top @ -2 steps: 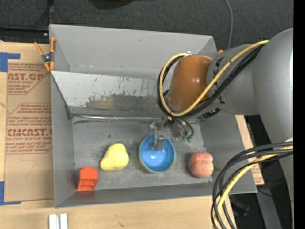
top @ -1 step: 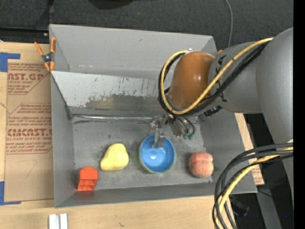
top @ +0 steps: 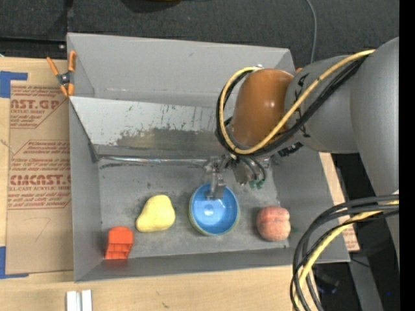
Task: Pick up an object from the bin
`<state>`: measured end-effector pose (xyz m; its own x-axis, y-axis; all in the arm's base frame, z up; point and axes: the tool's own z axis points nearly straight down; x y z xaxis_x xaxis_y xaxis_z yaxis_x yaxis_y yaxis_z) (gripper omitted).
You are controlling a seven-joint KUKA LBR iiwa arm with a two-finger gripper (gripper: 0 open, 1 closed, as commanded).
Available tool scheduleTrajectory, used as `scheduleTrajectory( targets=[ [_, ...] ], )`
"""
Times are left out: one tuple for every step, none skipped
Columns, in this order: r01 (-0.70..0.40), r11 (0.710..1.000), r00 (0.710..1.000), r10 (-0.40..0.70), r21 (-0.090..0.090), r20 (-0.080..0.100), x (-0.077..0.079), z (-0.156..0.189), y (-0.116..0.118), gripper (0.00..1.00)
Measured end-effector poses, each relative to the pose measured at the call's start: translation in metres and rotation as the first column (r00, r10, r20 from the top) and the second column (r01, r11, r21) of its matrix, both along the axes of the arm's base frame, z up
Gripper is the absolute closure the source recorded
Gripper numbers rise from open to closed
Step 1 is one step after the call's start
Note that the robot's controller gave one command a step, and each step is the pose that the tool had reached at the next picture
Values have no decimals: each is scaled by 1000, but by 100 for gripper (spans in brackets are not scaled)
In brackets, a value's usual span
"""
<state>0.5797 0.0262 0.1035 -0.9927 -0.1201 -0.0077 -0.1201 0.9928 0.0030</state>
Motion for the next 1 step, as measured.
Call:
scheduleTrajectory(
  targets=[
    [0, 1000, 1000, 0, 0, -5, -1, 8, 0, 100]
  ],
)
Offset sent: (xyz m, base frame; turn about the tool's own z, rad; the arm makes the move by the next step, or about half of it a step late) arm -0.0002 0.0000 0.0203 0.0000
